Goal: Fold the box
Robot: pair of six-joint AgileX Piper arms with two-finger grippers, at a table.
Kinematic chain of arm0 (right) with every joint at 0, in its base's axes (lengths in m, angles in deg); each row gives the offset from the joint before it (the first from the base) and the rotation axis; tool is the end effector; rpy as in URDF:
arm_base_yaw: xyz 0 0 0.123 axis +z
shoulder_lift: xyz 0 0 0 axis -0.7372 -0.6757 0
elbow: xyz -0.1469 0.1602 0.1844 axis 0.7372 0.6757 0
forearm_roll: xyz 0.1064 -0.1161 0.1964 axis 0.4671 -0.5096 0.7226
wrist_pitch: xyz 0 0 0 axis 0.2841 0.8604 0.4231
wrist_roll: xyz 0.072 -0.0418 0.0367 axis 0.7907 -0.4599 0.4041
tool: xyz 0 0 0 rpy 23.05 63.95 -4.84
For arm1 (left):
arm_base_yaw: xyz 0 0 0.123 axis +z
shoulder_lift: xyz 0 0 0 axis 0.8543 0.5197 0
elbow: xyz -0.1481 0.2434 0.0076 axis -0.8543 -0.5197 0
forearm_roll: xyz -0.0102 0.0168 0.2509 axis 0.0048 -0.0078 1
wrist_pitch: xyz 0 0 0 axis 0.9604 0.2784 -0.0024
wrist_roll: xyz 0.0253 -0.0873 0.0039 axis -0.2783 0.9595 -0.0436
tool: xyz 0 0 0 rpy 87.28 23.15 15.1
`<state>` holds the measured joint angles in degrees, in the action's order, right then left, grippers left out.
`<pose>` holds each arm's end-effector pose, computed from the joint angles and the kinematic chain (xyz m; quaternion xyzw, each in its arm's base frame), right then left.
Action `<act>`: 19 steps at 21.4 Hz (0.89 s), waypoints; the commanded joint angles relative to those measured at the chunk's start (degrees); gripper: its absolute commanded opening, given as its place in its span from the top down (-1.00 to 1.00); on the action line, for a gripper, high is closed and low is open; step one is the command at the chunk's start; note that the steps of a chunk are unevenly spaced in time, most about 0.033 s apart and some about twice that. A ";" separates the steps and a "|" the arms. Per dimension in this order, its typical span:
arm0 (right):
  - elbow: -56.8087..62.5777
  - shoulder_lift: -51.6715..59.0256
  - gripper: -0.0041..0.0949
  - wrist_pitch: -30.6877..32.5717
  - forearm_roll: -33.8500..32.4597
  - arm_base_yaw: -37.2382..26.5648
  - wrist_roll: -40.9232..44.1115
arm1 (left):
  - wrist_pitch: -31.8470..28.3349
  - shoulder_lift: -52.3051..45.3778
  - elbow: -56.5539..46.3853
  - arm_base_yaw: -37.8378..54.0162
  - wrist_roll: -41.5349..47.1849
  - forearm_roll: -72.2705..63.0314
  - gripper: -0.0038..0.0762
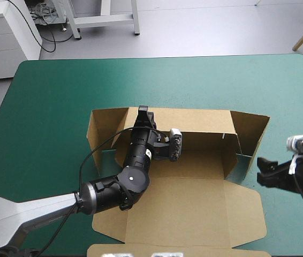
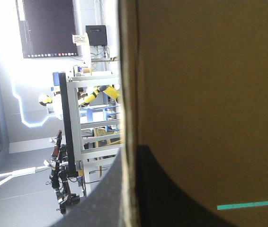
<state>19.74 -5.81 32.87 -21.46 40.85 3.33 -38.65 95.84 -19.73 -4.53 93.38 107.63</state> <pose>0.1011 0.0103 0.3839 -0.0401 0.8910 0.0642 0.4476 0.2080 -0.2612 0.2912 0.5983 0.5231 0.3594 0.4891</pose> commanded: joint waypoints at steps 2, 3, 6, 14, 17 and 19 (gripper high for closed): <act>-12.66 -11.67 -0.57 -3.67 -0.70 0.16 1.63 | 1.68 -2.50 1.49 -0.38 0.97 3.90 0.93; -17.58 -17.45 -0.57 -3.67 -0.59 0.16 1.78 | 1.68 -2.50 1.49 -0.38 0.97 3.90 0.93; -25.40 -27.91 -0.57 -4.50 -0.37 0.16 1.88 | 2.11 -2.50 1.49 -0.38 0.97 3.90 0.93; -37.40 -51.75 -0.57 4.71 3.81 0.16 1.77 | 2.21 -2.50 1.49 -0.38 1.69 3.90 0.93; -37.40 -53.22 -0.57 7.35 3.81 0.16 -0.40 | 2.75 -2.50 1.49 -0.38 4.98 3.90 0.93; -37.40 -53.22 -0.57 9.51 3.81 0.16 -1.36 | 3.24 -2.50 1.49 -0.38 6.13 3.90 0.93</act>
<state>-15.50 -61.49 41.42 -19.18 40.92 3.57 -38.42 95.84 -19.73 -4.53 97.04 107.84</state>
